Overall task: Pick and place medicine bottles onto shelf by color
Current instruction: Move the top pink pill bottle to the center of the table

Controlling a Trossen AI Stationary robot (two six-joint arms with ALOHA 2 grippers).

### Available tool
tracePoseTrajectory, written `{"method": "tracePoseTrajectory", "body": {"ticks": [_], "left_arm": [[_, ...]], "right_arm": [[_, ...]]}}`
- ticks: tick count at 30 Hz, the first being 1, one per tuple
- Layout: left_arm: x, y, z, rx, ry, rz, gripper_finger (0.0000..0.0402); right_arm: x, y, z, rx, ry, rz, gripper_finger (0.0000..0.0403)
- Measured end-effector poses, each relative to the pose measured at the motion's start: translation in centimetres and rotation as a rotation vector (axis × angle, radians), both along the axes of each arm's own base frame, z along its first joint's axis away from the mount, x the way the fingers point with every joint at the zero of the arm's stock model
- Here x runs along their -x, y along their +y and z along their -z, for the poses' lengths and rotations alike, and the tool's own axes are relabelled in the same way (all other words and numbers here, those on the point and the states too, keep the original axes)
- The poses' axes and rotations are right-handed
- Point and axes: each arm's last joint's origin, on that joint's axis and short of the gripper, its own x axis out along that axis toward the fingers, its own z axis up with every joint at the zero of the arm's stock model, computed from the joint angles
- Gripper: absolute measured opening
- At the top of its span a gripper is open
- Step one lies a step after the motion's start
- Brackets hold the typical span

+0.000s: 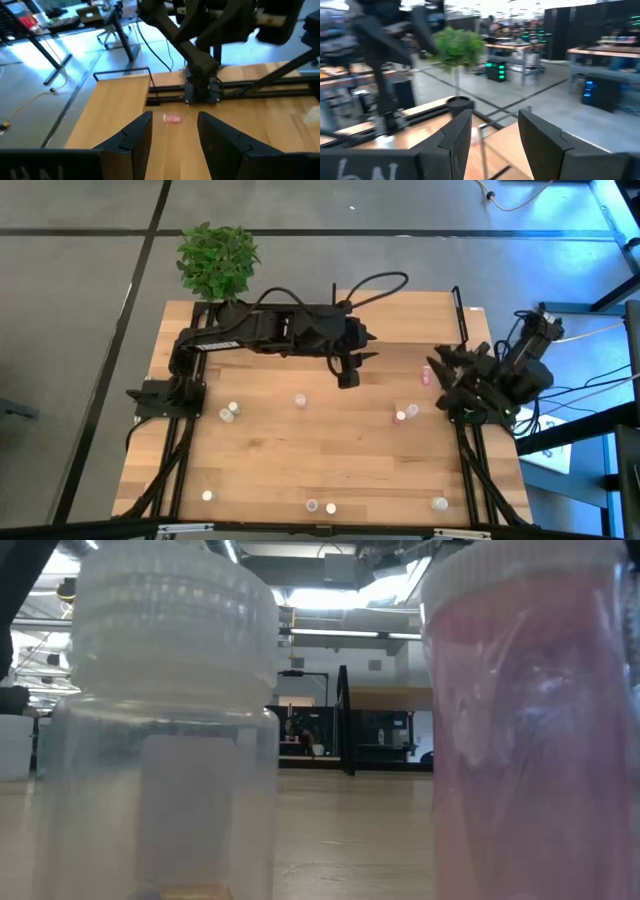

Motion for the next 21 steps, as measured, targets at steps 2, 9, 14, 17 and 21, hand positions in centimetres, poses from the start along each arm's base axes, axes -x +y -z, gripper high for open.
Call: {"method": "tracePoseTrajectory", "body": {"ticks": [2,9,14,17,21], "left_arm": [[-0.3,0.4,0.7,0.060,0.028,0.005,0.0151],[-0.6,1.4,1.6,0.159,0.059,0.010,0.0151],[-0.6,1.4,1.6,0.159,0.059,0.012,0.0151],[-0.6,1.4,1.6,0.159,0.060,0.010,0.0151],[-0.6,1.4,1.6,0.157,0.061,0.012,0.0151]], "right_arm": [[0.4,0.5,0.0,-0.015,-0.011,-0.048,0.0165],[1.6,2.1,0.3,-0.048,-0.029,-0.195,0.0165],[1.9,3.3,2.7,-0.244,-0.138,-0.249,0.0165],[1.8,4.0,4.3,-0.305,-0.169,-0.264,0.0165],[1.7,4.5,5.5,-0.345,-0.191,-0.263,0.0165]]}}
